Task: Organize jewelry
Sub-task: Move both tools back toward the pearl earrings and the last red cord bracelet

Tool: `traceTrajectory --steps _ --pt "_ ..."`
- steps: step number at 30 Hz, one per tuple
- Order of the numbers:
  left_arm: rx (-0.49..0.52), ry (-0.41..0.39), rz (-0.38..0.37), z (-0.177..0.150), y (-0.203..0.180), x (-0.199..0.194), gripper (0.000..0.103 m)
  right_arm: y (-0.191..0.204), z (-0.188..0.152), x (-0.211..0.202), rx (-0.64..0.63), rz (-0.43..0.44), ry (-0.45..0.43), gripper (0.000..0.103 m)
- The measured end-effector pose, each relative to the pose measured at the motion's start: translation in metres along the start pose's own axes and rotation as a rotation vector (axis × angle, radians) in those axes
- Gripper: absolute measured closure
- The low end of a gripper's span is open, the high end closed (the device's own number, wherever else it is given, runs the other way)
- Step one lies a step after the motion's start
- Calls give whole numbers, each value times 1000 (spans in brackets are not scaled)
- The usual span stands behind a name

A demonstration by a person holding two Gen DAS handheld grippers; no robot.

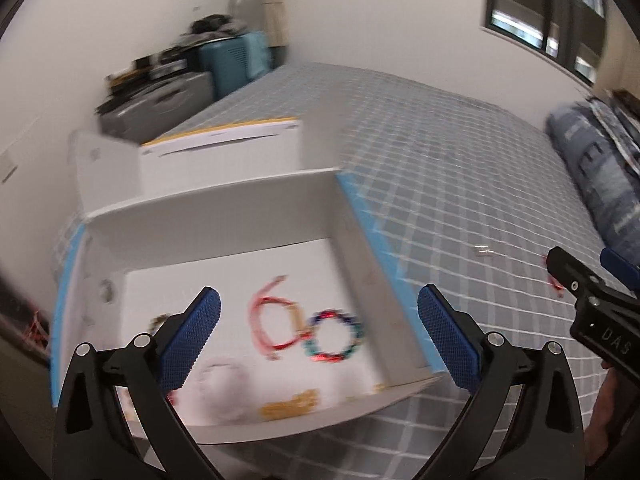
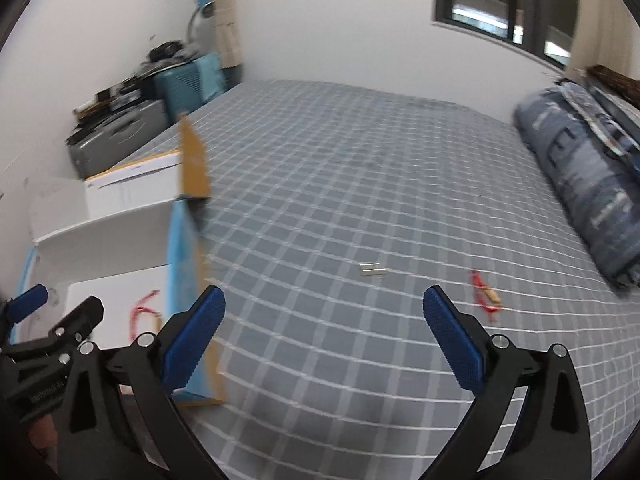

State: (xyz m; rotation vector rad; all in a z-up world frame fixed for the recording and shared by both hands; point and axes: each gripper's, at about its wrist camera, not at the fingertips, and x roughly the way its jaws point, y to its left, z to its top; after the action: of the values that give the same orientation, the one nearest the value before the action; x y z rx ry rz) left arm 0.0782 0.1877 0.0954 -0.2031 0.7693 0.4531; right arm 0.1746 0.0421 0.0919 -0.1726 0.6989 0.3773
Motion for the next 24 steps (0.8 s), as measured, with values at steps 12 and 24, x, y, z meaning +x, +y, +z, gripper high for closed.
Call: traceTrajectory --steps 12,24 --pt "152 55 -138 17 -150 62 6 -160 -17 38 183 -172 79 8" --pt "209 150 -153 41 -227 159 6 -218 -12 125 200 -188 183 8"
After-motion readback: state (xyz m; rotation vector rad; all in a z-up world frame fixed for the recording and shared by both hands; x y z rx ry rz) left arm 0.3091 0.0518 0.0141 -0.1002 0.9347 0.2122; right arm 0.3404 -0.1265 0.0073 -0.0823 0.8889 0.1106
